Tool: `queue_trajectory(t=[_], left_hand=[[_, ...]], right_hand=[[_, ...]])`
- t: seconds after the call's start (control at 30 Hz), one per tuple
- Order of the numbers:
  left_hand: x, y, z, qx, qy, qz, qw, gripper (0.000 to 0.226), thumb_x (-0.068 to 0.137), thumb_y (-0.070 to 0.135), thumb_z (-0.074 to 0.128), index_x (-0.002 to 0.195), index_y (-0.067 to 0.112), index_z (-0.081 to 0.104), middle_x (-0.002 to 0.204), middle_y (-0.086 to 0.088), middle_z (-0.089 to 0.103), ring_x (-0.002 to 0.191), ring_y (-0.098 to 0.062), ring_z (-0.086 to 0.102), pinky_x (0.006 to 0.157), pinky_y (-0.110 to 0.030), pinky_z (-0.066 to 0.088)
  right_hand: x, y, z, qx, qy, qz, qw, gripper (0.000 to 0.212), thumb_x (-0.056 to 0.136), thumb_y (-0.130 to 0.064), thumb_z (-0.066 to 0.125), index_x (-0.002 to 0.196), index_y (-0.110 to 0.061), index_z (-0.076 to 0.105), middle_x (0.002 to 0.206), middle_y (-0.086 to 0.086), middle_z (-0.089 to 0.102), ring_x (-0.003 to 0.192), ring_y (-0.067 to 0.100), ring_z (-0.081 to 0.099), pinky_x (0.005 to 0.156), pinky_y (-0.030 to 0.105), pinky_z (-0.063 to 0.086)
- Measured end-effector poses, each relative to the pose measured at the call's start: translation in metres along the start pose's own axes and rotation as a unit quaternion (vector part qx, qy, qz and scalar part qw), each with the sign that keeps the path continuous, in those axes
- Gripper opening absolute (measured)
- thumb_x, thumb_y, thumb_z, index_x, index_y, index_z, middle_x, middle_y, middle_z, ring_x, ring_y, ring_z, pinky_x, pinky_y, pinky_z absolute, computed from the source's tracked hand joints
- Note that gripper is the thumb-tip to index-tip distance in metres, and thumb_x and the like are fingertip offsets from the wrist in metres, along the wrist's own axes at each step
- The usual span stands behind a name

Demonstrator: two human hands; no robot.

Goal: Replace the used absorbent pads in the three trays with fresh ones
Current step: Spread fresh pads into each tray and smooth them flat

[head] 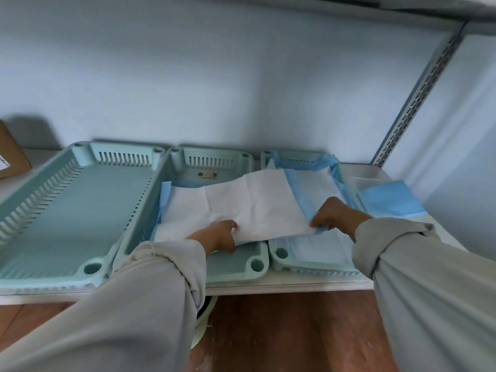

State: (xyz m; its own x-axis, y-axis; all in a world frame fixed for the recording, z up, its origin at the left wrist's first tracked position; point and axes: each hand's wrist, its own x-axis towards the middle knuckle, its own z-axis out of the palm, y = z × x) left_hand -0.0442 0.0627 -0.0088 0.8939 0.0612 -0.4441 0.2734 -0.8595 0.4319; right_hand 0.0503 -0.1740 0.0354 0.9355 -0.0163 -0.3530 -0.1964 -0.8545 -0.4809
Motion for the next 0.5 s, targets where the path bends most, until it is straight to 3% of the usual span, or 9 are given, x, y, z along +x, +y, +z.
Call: queue_trajectory(t=[0.07, 0.13, 0.2, 0.27, 0.4, 0.5], left_hand=[[0.001, 0.0, 0.003, 0.025, -0.012, -0.003, 1.0, 0.075, 0.085, 0.012, 0.063, 0.149, 0.016, 0.024, 0.154, -0.011, 0.024, 0.142, -0.027, 0.025, 0.116, -0.034, 0.026], [0.004, 0.001, 0.003, 0.041, -0.014, -0.002, 0.999, 0.071, 0.087, 0.013, 0.06, 0.149, 0.017, 0.025, 0.154, -0.01, 0.024, 0.143, -0.027, 0.024, 0.117, -0.035, 0.024], [0.007, 0.002, 0.002, 0.027, -0.009, 0.0, 1.0, 0.063, 0.09, 0.01, 0.055, 0.148, 0.018, 0.03, 0.154, -0.009, 0.025, 0.142, -0.027, 0.026, 0.118, -0.035, 0.023], [0.007, 0.002, -0.001, 0.009, -0.004, 0.002, 1.0, 0.058, 0.09, 0.007, 0.053, 0.145, 0.018, 0.036, 0.152, -0.007, 0.028, 0.14, -0.025, 0.031, 0.117, -0.034, 0.025], [0.007, -0.008, -0.01, -0.017, -0.003, -0.029, 0.999, 0.053, 0.089, 0.005, 0.054, 0.138, 0.02, 0.045, 0.146, -0.004, 0.038, 0.133, -0.024, 0.039, 0.112, -0.032, 0.031], [0.001, -0.024, -0.019, -0.004, 0.009, -0.055, 0.998, 0.052, 0.089, 0.007, 0.056, 0.138, 0.019, 0.045, 0.146, -0.005, 0.039, 0.133, -0.024, 0.039, 0.113, -0.033, 0.03]], right_hand=[[0.002, 0.0, 0.001, -0.072, 0.014, -0.021, 0.997, 0.078, 0.053, -0.021, 0.078, 0.122, 0.005, 0.053, 0.11, 0.018, 0.057, 0.104, 0.031, 0.058, 0.08, 0.034, 0.053], [-0.006, -0.008, 0.004, -0.092, 0.059, -0.083, 0.991, 0.08, 0.07, -0.022, 0.07, 0.142, -0.011, 0.037, 0.136, 0.013, 0.047, 0.124, 0.031, 0.047, 0.101, 0.038, 0.042], [-0.016, -0.021, 0.008, -0.064, 0.064, -0.186, 0.978, 0.071, 0.079, -0.019, 0.065, 0.144, -0.02, 0.036, 0.147, 0.007, 0.04, 0.133, 0.027, 0.04, 0.11, 0.036, 0.033], [-0.029, -0.038, 0.017, -0.087, -0.006, -0.274, 0.958, 0.064, 0.082, -0.02, 0.065, 0.142, -0.022, 0.041, 0.15, 0.003, 0.037, 0.137, 0.021, 0.035, 0.111, 0.031, 0.027], [-0.046, -0.068, 0.055, -0.293, -0.127, -0.324, 0.891, 0.074, 0.084, -0.041, 0.064, 0.148, -0.028, 0.029, 0.159, 0.003, 0.018, 0.147, 0.02, 0.013, 0.119, 0.04, 0.013], [-0.05, -0.076, 0.088, -0.426, -0.117, -0.325, 0.836, 0.063, 0.087, -0.035, 0.06, 0.143, -0.023, 0.036, 0.151, 0.008, 0.032, 0.141, 0.026, 0.026, 0.117, 0.045, 0.016]])
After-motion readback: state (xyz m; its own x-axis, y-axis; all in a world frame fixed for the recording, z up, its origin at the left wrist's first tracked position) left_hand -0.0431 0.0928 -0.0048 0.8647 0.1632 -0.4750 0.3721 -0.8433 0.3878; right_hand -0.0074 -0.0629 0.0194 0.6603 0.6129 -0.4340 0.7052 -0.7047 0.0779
